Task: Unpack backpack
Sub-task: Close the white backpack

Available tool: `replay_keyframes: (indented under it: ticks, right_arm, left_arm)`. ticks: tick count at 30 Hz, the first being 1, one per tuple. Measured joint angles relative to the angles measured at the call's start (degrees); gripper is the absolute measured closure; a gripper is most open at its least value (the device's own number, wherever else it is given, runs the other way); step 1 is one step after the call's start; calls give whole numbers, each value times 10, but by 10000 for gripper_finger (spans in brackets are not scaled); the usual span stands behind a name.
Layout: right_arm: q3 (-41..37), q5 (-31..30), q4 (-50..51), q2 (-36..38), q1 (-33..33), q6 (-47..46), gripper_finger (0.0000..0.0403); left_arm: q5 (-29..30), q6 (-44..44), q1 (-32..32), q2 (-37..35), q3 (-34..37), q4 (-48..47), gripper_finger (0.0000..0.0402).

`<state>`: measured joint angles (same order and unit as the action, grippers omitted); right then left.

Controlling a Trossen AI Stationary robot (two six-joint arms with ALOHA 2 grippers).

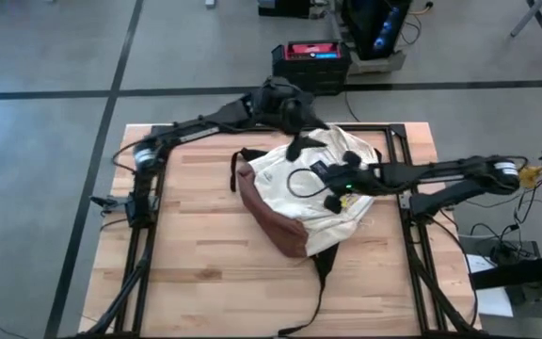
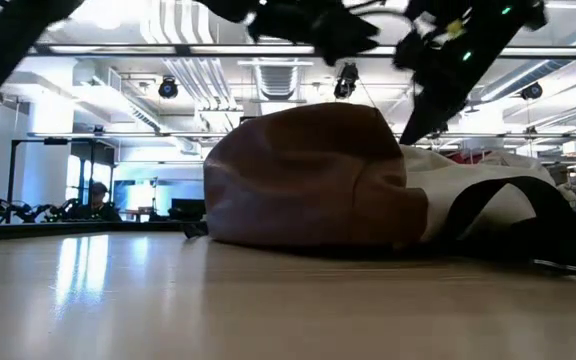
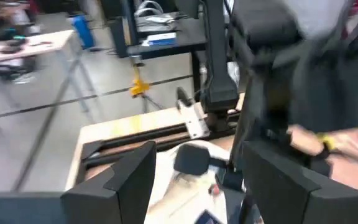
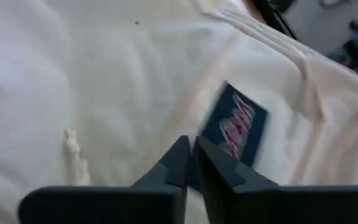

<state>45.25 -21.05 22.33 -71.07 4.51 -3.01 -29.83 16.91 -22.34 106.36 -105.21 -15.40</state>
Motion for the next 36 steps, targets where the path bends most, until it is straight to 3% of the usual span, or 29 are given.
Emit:
replay_keyframes:
  ticks: [4,8,11,14,21,23,26,29,33,36]
  right_arm:
    - [0,-11,-134,-79,23,104,401]
    - [1,1,-241,-135,93,150,402]
    - [1,39,-236,-158,158,136,403]
    - [-4,41,-172,-161,207,90,403]
    - [-34,-179,25,-105,240,-71,403]
    - [-39,-187,75,-81,241,-132,403]
    - [-46,-183,87,-49,236,-149,403]
    - [-47,-180,78,-15,230,-123,403]
    - [-55,-177,35,54,207,-68,403]
    - [-91,-164,-39,127,178,-5,403]
  left_arm:
    - [88,-2,20,-128,154,41,199]
    - [213,-33,60,-224,337,123,218]
    - [309,-49,98,-306,439,206,232]
    - [422,-73,133,-361,521,228,246]
    - [564,-121,172,-458,639,226,278]
    - [577,-140,174,-476,669,220,284]
    - [576,-157,176,-515,711,220,290]
    - [577,-166,176,-553,747,226,296]
    - [503,-162,178,-596,796,219,299]
    - [489,-162,177,-645,833,233,300]
